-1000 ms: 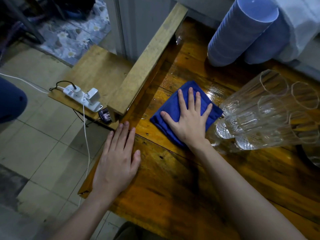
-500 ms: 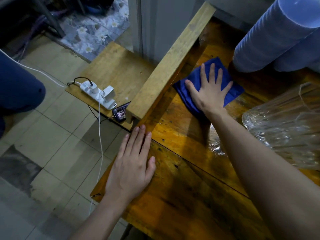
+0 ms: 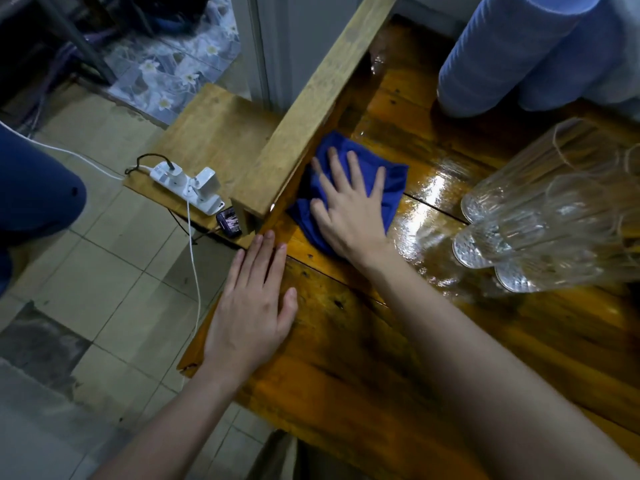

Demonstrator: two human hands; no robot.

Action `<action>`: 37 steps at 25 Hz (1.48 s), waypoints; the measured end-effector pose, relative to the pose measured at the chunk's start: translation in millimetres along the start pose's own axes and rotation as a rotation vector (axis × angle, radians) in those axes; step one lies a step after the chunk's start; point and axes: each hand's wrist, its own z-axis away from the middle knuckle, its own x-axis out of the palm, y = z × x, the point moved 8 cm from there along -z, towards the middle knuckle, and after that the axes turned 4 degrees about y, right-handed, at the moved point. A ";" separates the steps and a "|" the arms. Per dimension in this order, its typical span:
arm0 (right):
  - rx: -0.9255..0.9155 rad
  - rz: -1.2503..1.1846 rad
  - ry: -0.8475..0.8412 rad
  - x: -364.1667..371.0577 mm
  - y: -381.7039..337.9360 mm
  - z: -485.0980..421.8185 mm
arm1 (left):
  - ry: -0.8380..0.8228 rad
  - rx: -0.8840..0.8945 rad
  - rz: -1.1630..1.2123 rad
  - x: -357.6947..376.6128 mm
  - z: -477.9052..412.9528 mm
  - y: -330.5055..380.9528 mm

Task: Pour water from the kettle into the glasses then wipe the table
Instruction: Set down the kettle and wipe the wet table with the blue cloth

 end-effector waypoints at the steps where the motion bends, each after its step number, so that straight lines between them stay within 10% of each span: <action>1: -0.019 -0.002 0.002 0.5 -7.0 15.4 | 0.005 0.000 0.002 -0.2 -0.6 -0.1; 12: 0.129 -0.036 -0.019 -10.3 37.0 215.5 | 0.061 0.007 0.038 -5.3 1.3 1.9; 23: 0.252 -0.045 -0.023 -1.8 9.7 89.4 | 0.056 0.010 0.064 -0.7 0.0 -2.5; 33: -0.088 0.024 -0.074 -3.5 -10.3 232.5 | 0.093 0.017 0.096 -4.0 0.2 -1.2; 37: 0.081 0.015 -0.026 -12.9 45.9 225.4 | 0.108 0.014 0.101 -8.0 1.0 1.3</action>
